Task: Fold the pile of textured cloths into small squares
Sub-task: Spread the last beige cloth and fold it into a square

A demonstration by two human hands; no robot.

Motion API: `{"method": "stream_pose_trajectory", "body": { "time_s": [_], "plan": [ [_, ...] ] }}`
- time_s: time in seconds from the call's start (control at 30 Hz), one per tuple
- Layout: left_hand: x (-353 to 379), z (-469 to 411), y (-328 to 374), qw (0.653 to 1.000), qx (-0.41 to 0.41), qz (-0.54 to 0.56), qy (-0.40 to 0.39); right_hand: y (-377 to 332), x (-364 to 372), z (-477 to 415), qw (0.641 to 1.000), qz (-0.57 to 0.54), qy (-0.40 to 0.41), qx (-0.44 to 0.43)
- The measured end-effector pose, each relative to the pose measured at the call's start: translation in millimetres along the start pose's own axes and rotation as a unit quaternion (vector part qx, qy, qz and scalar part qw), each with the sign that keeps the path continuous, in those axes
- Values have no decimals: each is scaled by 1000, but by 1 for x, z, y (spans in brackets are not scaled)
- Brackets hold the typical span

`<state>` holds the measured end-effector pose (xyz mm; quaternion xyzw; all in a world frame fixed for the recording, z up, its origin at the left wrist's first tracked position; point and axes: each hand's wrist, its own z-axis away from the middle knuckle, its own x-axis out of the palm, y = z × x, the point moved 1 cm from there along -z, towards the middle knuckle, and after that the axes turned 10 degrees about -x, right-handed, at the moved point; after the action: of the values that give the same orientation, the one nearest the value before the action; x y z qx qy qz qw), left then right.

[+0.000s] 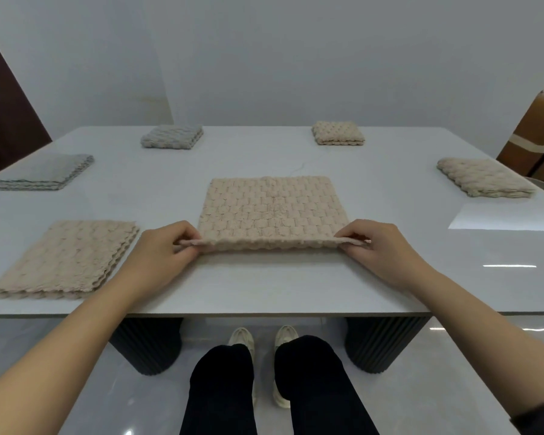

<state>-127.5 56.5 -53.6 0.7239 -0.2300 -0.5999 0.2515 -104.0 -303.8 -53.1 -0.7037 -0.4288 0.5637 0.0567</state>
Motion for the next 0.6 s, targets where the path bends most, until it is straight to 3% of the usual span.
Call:
{"method": "stream_pose_trajectory", "body": {
  "time_s": [0.17,0.3,0.43,0.6],
  "plan": [
    [1,-6,6,993,-49,105,33,5,-12,-7,983,-158,64,62],
    [4,-30,8,988,-83,104,76,19,-14,-26,963,-236,94,91],
    [16,-65,16,990,-93,8,110,33,-9,-64,974,-180,97,99],
    [30,-115,15,986,-113,-26,120,53,1,-114,986,-65,94,118]
  ]
}}
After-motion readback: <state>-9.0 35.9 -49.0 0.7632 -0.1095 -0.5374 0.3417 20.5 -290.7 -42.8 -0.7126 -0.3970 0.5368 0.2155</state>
